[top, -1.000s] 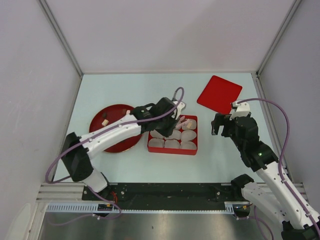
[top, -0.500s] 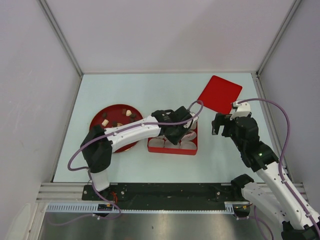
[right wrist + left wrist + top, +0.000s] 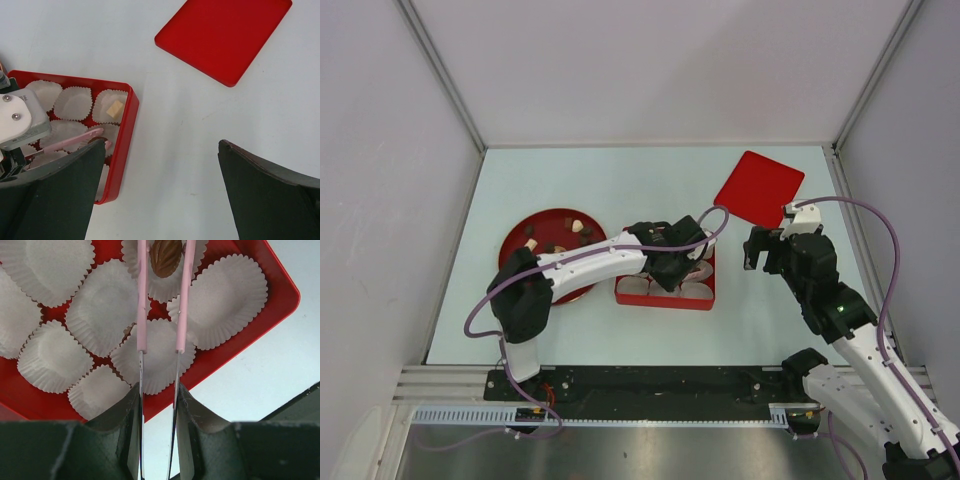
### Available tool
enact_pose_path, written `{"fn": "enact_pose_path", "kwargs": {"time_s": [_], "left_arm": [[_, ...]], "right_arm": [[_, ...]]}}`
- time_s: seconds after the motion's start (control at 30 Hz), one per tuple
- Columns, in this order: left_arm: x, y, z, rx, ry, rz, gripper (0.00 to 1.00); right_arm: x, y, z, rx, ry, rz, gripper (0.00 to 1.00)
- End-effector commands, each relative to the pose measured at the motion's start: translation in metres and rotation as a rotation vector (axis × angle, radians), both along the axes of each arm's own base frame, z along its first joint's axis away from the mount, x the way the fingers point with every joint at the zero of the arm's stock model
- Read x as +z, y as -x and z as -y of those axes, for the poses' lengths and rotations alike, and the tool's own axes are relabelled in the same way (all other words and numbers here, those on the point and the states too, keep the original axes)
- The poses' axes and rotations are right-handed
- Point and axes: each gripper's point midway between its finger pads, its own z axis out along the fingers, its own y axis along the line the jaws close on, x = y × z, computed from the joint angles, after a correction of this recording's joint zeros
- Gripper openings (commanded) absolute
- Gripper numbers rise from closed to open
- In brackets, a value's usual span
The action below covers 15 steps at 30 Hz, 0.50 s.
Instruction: Pack the chocolate
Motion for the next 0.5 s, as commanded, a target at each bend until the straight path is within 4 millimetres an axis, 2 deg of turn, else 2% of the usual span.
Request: {"fn": "enact_pose_path", "kwargs": {"time_s": [0.0, 0.2, 0.47], "left_arm": [[0.016, -0.009, 0.011, -0.007, 0.038, 0.057, 0.29], [0.019, -0.009, 0.013, -0.005, 0.063, 0.056, 0.36], [0.028, -0.007, 0.016, 0.01, 0.113, 0.063, 0.38]], "right_arm": [[0.008, -0.002, 0.001, -0.005, 0.003, 0.029, 1.0], [0.008, -0.002, 0.0, 0.004, 0.001, 0.029, 1.0], [0.008, -0.001, -0.003, 0.016, -0.001, 0.03, 1.0]]}}
